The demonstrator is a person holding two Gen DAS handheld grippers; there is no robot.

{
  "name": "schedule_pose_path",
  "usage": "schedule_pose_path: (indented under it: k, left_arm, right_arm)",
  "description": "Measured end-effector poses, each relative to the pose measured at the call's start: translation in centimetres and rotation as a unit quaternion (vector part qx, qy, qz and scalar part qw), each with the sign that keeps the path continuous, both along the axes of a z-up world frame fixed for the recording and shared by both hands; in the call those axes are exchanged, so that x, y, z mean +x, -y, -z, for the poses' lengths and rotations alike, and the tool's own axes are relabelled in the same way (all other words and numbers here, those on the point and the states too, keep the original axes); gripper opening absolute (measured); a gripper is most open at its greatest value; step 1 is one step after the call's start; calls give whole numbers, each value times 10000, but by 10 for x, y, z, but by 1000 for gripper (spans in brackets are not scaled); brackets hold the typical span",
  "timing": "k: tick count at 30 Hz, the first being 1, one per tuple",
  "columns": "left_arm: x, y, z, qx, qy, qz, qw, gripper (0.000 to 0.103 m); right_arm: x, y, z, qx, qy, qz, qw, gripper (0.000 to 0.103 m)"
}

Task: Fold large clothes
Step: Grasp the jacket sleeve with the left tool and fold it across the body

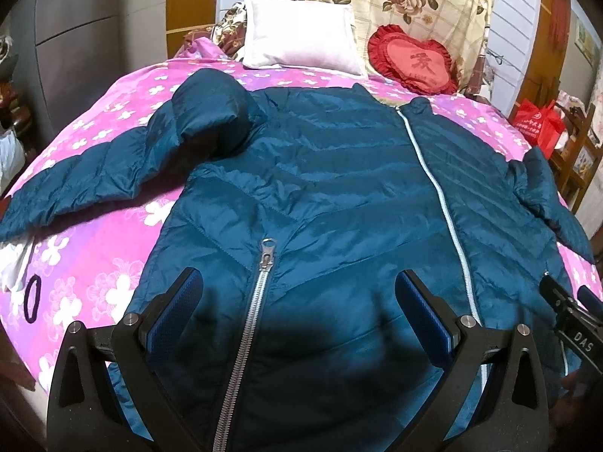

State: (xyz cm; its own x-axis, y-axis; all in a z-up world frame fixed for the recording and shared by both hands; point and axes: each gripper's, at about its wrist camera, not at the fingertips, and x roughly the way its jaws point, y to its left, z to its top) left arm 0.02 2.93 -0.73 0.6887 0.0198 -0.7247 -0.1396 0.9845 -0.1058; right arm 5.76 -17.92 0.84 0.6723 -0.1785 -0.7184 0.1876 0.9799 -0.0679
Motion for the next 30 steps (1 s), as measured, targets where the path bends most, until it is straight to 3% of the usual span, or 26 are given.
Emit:
schedule_pose_path:
  k: [4, 7, 12, 18, 24, 27, 30]
  left_arm:
    - [1, -5, -2, 10, 49, -79, 10000, 103]
    - [6, -31, -16, -173, 138, -360, 9991, 103]
    - [8, -119, -34, -367, 110, -1150, 9926, 103]
    - [-12, -227, 0, -1053, -308, -1795, 9776, 102]
    - [-11, -284, 36, -2375, -177, -1929, 9519, 102]
    - [-3, -291, 36, -2363, 64, -2080, 9491, 99]
    - [0, -305, 35, -2254, 204, -2448, 9428, 79]
  right_arm:
    - [2, 3, 3, 73, -66, 35, 9999, 103]
    - [3, 4, 5, 133, -121, 32, 9998, 103]
    - [3, 6, 7, 219, -145, 5, 9997, 103]
    - [4, 7, 8, 302, -194, -39, 9993, 103]
    - [4, 8, 8, 343, -205, -25, 9992, 103]
    - [4, 9, 10, 374, -240, 5, 9990, 103]
    - [5, 8, 11, 355, -281, -6, 9990, 103]
